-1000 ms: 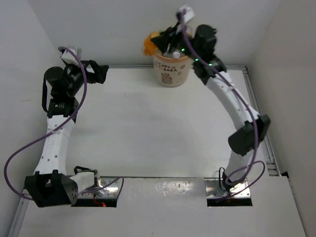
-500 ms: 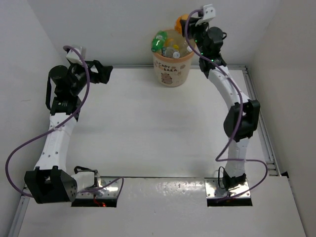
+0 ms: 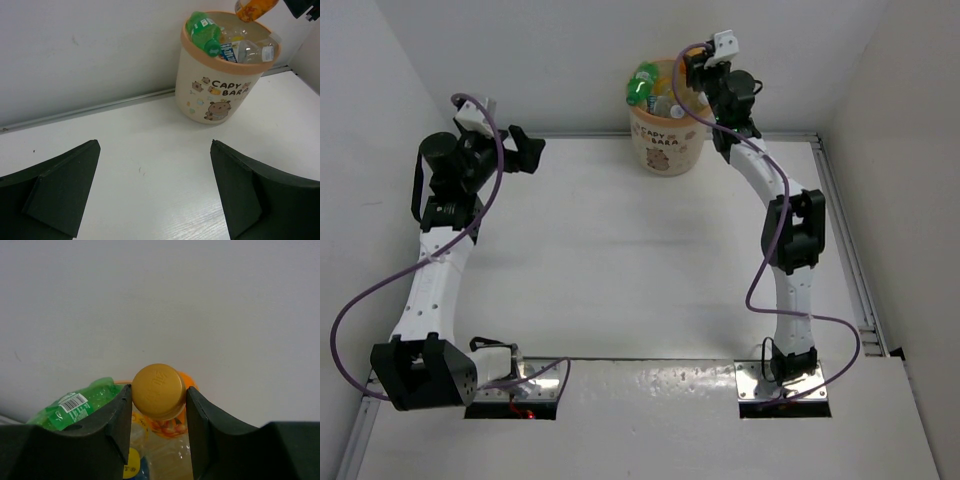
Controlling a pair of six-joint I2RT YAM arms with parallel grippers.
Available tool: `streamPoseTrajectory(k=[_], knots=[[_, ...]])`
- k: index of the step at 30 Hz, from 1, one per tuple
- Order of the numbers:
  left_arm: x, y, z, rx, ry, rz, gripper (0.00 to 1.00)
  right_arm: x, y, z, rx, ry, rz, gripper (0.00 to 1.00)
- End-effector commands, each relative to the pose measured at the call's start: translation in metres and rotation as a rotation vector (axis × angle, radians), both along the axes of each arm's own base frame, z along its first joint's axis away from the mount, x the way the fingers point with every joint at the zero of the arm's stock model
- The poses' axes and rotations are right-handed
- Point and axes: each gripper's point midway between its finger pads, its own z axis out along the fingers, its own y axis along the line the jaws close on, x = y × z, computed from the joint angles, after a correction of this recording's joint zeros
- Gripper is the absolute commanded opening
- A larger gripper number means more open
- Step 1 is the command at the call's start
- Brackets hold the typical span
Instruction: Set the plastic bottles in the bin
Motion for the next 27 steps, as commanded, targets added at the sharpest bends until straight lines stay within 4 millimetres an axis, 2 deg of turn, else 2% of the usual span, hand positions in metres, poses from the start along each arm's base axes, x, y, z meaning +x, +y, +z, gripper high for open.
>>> streamPoseTrajectory(k=[1,2,4,5,6,7,8,9,10,11,12,13,14,15,16,17,18,19,20,21,22,23,24,25,27], knots=[[0.000,0.007,0.008,0.019,-0.016,0.025,0.99,-0.002,0.001,0.027,-0.008,-0.098,0.020,0.36],[0.002,0.009,0.005,0.016,0.012,0.034,0.99,-0.003,0.005,0.030,0.000,-0.098,0.032,0.51],[0.004,0.009,0.002,0.022,0.044,0.033,0.99,-0.006,0.010,0.035,0.001,-0.089,0.068,0.66],[0.003,0.011,0.005,0.020,0.073,0.045,0.99,-0.009,0.012,0.046,0.007,-0.104,0.077,0.76],[0.009,0.014,-0.002,0.017,0.110,0.055,0.99,-0.010,0.014,0.046,-0.002,-0.088,0.090,0.80],[0.010,0.015,-0.004,0.015,0.138,0.064,0.99,-0.015,0.016,0.055,-0.009,-0.103,0.093,0.82],[0.011,0.017,0.010,0.016,0.132,0.075,0.99,-0.017,0.016,0.059,-0.012,-0.106,0.092,0.83],[0.010,0.021,-0.002,0.014,0.205,0.101,0.99,-0.019,0.017,0.061,-0.016,-0.101,0.094,0.83],[0.013,0.023,-0.009,0.012,0.250,0.110,0.99,-0.035,0.013,0.088,-0.007,-0.131,0.096,0.85],[0.008,0.026,-0.008,0.042,0.281,0.116,0.99,-0.038,0.015,0.075,-0.007,-0.087,0.109,0.85],[0.005,0.028,-0.008,0.054,0.292,0.126,0.99,-0.045,0.013,0.082,-0.001,-0.085,0.115,0.85],[0.003,0.030,-0.013,0.055,0.316,0.140,0.99,-0.079,0.010,0.128,0.023,-0.138,0.150,0.85],[0.002,0.036,-0.017,0.055,0.334,0.162,0.99,-0.084,0.011,0.115,0.017,-0.082,0.164,0.85],[-0.004,0.039,-0.021,0.059,0.352,0.184,0.99,-0.108,0.007,0.141,0.024,-0.107,0.178,0.85],[-0.008,0.039,-0.023,0.069,0.358,0.182,0.99,-0.128,0.009,0.139,0.011,-0.045,0.213,0.85],[-0.016,0.039,-0.017,0.078,0.336,0.181,0.99,-0.142,0.006,0.146,-0.001,-0.036,0.219,0.85],[-0.021,0.041,-0.026,0.089,0.351,0.191,0.99,-0.170,-0.001,0.165,-0.007,-0.049,0.223,0.85],[-0.025,0.042,-0.029,0.091,0.353,0.200,0.99,-0.186,-0.002,0.141,-0.041,0.078,0.237,0.88],[-0.031,0.041,-0.030,0.091,0.350,0.200,0.99,-0.208,-0.014,0.156,-0.037,0.065,0.223,0.88],[-0.037,0.040,-0.042,0.091,0.374,0.199,0.99,-0.217,-0.016,0.146,-0.050,0.118,0.222,0.88],[-0.047,0.041,-0.036,0.093,0.351,0.211,0.99,-0.220,-0.027,0.104,-0.067,0.262,0.201,0.89],[-0.052,0.040,-0.048,0.093,0.372,0.209,0.99,-0.248,-0.043,0.104,-0.077,0.295,0.170,0.89],[-0.056,0.040,-0.042,0.093,0.354,0.211,0.99,-0.255,-0.057,0.084,-0.079,0.371,0.130,0.90],[-0.061,0.039,-0.047,0.093,0.358,0.210,0.99,-0.278,-0.067,0.058,-0.085,0.440,0.112,0.90],[-0.065,0.039,-0.051,0.093,0.369,0.210,0.99,-0.287,-0.094,0.035,-0.058,0.517,0.035,0.90]])
